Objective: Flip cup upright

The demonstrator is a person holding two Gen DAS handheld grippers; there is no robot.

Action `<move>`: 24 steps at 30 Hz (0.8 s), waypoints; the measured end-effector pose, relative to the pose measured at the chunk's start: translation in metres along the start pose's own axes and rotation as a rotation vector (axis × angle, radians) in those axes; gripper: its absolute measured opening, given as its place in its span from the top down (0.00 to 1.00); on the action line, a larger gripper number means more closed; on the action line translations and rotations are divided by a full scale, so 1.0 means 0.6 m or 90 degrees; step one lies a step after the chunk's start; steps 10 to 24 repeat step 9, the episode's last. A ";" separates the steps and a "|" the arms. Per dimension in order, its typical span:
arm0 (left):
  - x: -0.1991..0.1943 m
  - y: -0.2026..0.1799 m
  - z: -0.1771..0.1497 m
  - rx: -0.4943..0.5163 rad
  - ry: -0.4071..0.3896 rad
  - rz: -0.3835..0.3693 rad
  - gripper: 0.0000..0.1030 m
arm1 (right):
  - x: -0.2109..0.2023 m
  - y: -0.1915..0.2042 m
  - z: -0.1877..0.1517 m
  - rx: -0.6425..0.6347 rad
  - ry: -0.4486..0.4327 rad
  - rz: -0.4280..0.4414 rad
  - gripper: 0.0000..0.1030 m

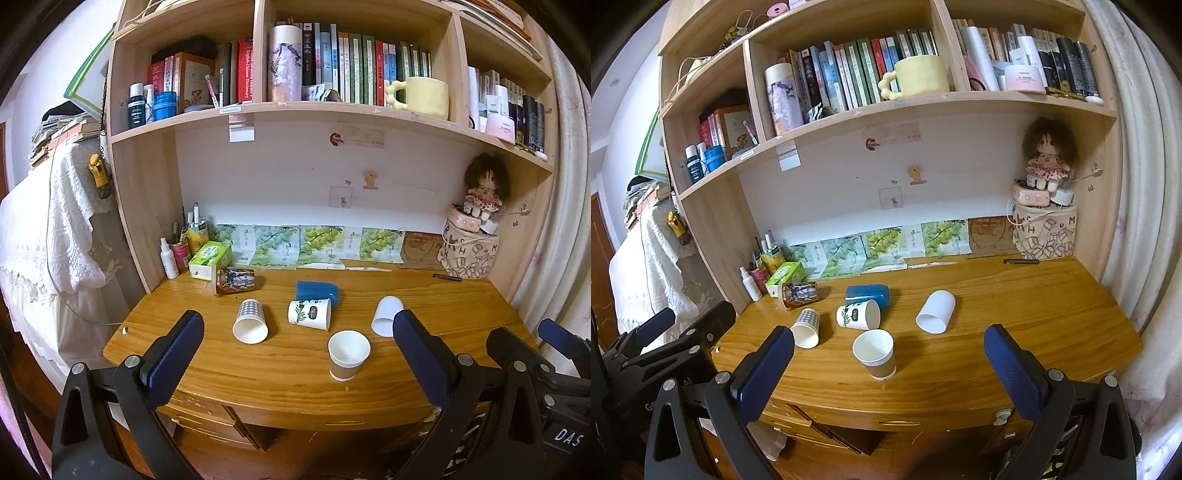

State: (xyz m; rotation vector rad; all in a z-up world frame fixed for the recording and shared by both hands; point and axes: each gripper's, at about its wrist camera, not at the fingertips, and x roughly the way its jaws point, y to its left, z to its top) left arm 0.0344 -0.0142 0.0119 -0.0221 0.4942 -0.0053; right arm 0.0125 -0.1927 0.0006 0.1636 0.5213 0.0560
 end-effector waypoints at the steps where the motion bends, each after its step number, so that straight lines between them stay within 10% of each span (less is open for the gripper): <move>1: 0.000 0.000 0.000 0.000 0.000 -0.001 0.01 | 0.001 -0.001 0.000 0.001 0.001 0.000 0.00; 24: 0.012 -0.010 0.002 0.002 0.007 -0.003 0.01 | 0.012 -0.011 0.002 0.012 0.012 -0.002 0.00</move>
